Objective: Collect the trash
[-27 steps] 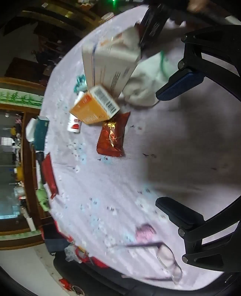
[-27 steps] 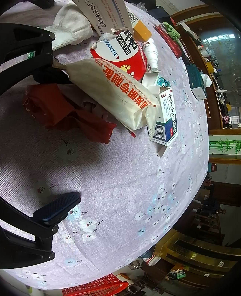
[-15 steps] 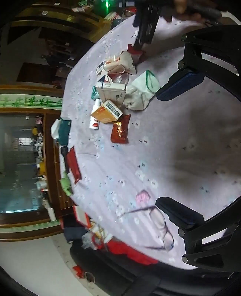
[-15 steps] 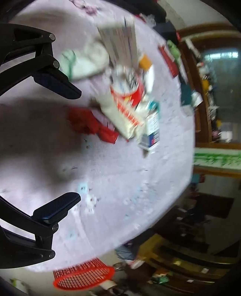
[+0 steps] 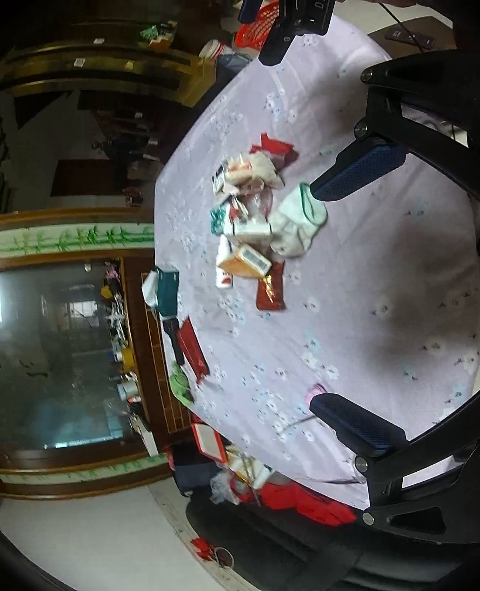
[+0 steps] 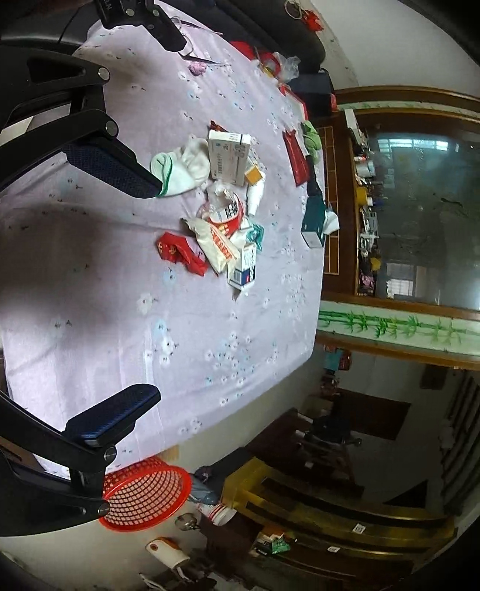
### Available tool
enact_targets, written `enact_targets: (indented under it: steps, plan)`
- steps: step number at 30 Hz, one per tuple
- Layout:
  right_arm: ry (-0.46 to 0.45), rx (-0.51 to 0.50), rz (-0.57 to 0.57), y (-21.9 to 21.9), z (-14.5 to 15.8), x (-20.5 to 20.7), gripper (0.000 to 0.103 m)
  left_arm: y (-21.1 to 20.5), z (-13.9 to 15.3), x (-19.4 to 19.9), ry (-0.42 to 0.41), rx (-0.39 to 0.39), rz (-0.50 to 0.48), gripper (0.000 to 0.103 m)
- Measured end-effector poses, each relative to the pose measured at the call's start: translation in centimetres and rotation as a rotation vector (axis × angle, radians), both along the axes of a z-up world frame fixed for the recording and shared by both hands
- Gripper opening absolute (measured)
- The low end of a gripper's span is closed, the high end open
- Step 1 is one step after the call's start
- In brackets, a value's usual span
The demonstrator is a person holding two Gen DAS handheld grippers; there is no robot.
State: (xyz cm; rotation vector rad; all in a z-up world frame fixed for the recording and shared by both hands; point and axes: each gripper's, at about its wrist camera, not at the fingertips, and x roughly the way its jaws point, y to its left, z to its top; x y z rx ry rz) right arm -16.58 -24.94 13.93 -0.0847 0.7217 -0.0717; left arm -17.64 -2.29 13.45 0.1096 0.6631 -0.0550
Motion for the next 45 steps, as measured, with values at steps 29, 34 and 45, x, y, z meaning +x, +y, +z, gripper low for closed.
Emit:
enact_targets:
  steps: [29, 34, 45]
  plan:
    - [0.018, 0.025, -0.024, -0.7, 0.5, -1.7, 0.102, -1.6, 0.2, -1.0, -0.008, -0.021, -0.070, 0.103]
    - [0.016, 0.020, -0.020, -0.3, 0.5, -1.8, 0.102, -1.5, 0.2, -1.0, -0.007, -0.022, -0.072, 0.103]
    - [0.017, 0.019, -0.028, -0.1, 0.6, -1.8, 0.102, -1.4, 0.1, -1.2, -0.013, -0.029, -0.083, 0.103]
